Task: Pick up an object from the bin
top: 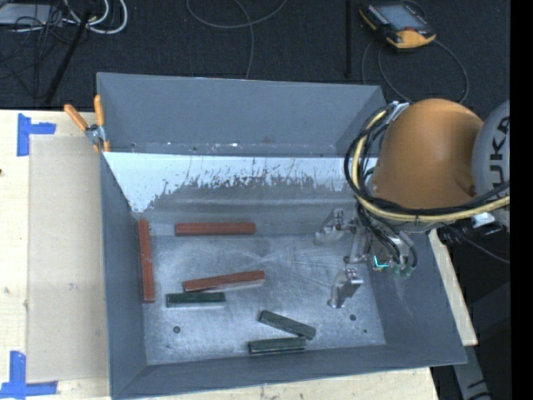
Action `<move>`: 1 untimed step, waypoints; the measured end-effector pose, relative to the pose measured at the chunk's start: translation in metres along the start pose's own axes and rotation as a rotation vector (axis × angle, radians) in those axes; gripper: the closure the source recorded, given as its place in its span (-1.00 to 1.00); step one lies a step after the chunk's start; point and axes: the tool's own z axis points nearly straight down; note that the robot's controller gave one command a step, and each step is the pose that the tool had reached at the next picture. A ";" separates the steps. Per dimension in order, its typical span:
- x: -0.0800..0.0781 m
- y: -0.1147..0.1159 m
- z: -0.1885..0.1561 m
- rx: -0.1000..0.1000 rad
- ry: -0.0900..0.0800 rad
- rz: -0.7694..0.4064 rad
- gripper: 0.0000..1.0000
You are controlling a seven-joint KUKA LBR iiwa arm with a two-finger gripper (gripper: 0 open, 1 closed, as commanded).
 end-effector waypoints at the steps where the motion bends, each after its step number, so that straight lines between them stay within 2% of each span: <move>1: -0.001 0.000 -0.004 0.000 -0.008 0.000 -1.00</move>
Offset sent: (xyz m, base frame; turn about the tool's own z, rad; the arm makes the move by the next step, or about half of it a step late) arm -0.0224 0.0604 -0.1574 0.0554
